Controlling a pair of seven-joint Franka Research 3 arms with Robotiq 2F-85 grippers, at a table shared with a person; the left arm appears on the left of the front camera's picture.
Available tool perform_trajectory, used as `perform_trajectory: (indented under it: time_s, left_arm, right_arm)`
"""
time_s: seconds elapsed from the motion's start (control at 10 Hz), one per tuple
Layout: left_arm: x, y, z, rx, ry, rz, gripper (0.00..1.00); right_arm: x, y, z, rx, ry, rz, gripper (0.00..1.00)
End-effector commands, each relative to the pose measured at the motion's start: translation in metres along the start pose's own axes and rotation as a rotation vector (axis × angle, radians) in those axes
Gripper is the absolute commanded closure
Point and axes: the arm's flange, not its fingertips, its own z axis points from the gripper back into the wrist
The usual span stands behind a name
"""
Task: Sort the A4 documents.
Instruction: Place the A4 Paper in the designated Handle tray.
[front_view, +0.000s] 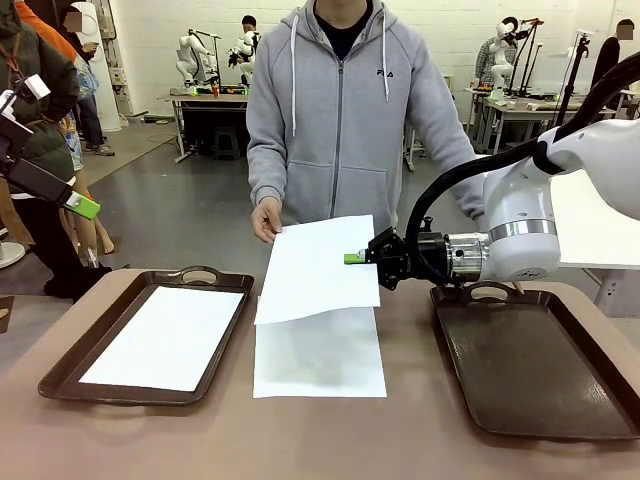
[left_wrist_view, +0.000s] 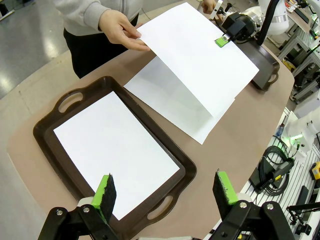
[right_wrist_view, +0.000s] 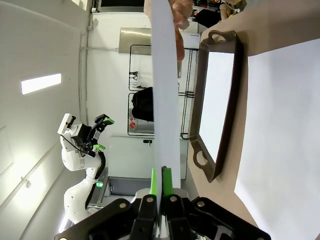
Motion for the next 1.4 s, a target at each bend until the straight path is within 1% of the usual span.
perform_trajectory:
  time_s: [0.0,1.3]
  left_arm:
    - [0.0001,-0.0006,-0.0001,0.003,0.001,0.001,0.00]
    - [0.0001,-0.0006,-0.0001,0.003,0.001,0.001,0.00]
  right_arm:
    - [0.0026,0.0018,0.0007,0.003,-0.006,-0.019,1.00]
    - [0.0026,0.0018,0.0007,0.003,-0.006,-0.019,1.00]
